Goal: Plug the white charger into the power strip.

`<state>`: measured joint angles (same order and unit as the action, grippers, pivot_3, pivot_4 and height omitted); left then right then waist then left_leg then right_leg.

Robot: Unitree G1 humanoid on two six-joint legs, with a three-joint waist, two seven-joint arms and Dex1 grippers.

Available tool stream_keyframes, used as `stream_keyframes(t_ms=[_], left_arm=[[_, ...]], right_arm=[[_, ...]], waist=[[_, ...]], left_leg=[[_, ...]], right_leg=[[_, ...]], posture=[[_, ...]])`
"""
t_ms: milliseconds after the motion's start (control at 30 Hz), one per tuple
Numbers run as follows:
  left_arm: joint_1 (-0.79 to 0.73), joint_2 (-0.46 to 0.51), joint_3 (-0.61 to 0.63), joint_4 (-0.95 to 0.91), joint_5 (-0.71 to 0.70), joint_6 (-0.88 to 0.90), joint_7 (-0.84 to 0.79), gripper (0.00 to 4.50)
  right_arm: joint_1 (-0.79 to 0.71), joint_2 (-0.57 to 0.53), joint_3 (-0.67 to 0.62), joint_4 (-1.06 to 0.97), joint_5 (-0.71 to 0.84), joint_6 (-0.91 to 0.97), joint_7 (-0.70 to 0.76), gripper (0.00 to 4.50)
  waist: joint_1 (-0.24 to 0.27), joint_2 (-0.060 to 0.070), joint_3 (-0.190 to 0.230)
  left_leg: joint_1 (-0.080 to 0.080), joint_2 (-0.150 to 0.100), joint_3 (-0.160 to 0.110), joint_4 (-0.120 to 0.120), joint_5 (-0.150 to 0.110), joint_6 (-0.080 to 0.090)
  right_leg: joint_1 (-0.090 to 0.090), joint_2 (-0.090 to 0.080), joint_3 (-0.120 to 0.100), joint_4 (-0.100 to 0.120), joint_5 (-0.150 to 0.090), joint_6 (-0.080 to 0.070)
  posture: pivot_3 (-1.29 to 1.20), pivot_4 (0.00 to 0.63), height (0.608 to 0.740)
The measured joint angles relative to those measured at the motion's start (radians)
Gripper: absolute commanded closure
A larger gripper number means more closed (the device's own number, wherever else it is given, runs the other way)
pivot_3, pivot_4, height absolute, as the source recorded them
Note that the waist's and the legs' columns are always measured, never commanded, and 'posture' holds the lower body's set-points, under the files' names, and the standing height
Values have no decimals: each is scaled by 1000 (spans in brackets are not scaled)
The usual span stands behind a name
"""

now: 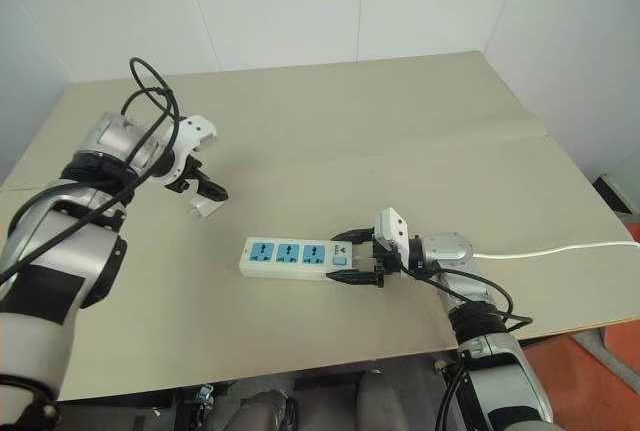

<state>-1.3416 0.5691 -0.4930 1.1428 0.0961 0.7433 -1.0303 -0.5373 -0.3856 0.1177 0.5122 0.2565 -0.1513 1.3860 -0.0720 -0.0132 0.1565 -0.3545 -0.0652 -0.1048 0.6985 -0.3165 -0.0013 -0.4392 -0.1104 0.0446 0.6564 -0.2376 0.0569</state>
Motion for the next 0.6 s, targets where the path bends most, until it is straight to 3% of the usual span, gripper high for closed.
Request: stream_keyframes(t_ms=[367, 600], left_arm=[[-1, -53, 69, 101, 72, -84, 36, 0], [-1, -69, 101, 121, 103, -88, 37, 2242]], right_arm=[[1, 3, 1, -1, -4, 0, -16, 1124], [4, 1, 1, -10, -7, 0, -20, 1124]], waist=[[0, -1, 0], [0, -1, 0]], left_leg=[[0, 0, 0, 2, 0, 0], [0, 0, 0, 2, 0, 0]], right_leg=[[0, 0, 0, 2, 0, 0], [0, 0, 0, 2, 0, 1]], posture=[[0, 150, 740], [0, 150, 740]])
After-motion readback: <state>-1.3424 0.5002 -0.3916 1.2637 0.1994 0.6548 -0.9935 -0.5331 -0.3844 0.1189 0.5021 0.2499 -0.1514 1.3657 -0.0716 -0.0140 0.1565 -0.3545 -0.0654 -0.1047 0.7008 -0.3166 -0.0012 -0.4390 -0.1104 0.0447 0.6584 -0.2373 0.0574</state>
